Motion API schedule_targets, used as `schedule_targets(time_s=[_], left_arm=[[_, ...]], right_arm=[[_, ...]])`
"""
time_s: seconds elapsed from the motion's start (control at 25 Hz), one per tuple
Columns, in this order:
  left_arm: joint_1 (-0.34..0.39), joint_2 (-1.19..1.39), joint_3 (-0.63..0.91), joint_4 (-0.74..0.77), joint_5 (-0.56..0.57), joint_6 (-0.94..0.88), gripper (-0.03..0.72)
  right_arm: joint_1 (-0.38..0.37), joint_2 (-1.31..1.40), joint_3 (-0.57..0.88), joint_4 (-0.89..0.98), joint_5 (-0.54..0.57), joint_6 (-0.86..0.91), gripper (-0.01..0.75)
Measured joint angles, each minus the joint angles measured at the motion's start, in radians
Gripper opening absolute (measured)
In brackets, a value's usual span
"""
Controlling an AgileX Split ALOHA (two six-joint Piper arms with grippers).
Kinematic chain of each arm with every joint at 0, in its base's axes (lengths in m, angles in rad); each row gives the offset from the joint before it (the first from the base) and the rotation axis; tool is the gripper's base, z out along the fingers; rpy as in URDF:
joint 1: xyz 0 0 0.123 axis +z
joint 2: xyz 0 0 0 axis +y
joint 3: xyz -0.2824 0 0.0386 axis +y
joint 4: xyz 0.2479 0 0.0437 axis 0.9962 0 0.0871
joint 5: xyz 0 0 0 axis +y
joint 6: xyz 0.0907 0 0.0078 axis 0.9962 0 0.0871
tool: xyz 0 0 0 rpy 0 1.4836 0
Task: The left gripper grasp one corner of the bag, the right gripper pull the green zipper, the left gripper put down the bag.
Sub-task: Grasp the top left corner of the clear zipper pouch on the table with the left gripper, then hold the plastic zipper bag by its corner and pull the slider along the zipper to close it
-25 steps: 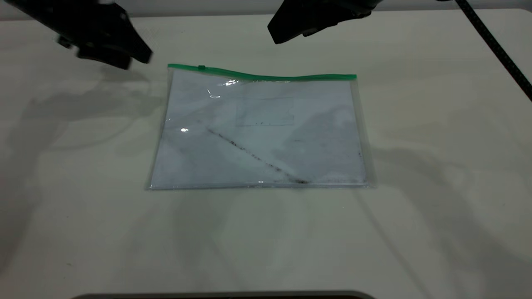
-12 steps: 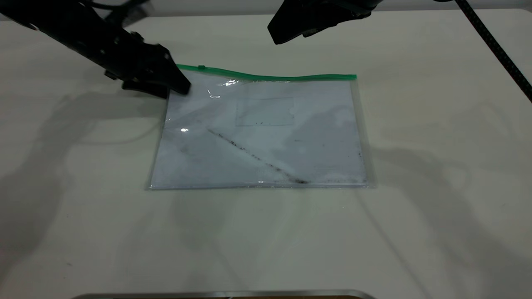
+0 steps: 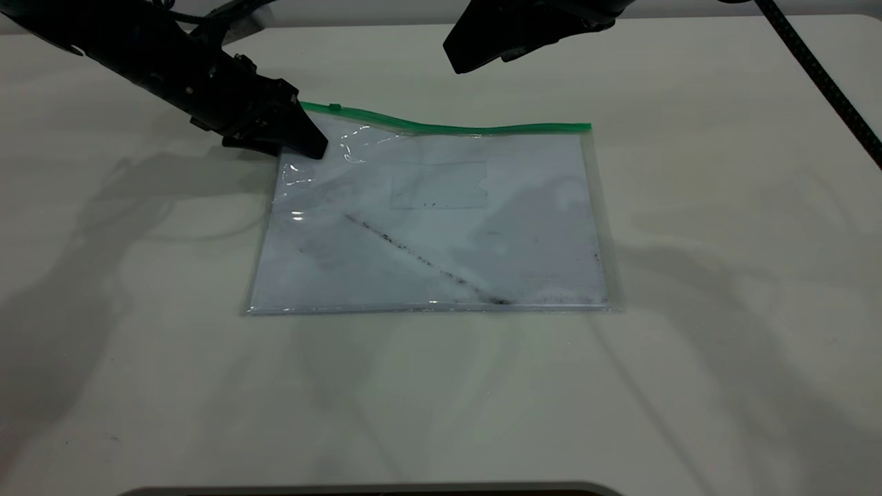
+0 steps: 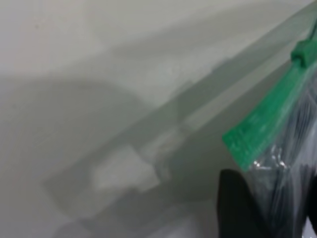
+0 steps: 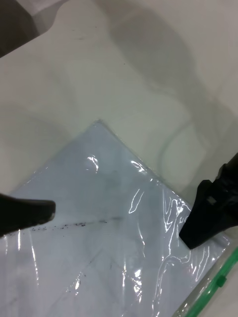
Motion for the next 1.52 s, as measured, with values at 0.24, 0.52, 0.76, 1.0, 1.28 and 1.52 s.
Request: schedule_targets(time_s=[0.24,0.52,0.76,1.0,1.28,1.52], left_arm=[[-0.019,0.0,0.0,-0.009,-0.032,0.016,0.348],[-0.028,0.0,0.0,-0.114,-0.03,0.128,0.315],[-0.028,0.0,0.0,-0.126,0.027,0.155,0.167],[-0.028,0.0,0.0,-0.11,0.052,0.217,0.053],[-0.036,-0.034,0.0,-0.103,0.114,0.545,0.053],[-0.069,-0.092,0.0,-0.095,0.164,0.913,0.053]], right_arm=[[0.0,0.0,0.0,0.0,0.001,0.0,0.558],[0.0,0.0,0.0,0.0,0.001,-0.001,0.558],[0.0,0.0,0.0,0.0,0.001,-0.001,0.558],[0.0,0.0,0.0,0.0,0.001,-0.022,0.558],[0.0,0.005,-0.02,0.002,-0.069,-0.114,0.558],[0.0,0.097,-0.146,0.01,-0.07,-0.149,0.542]])
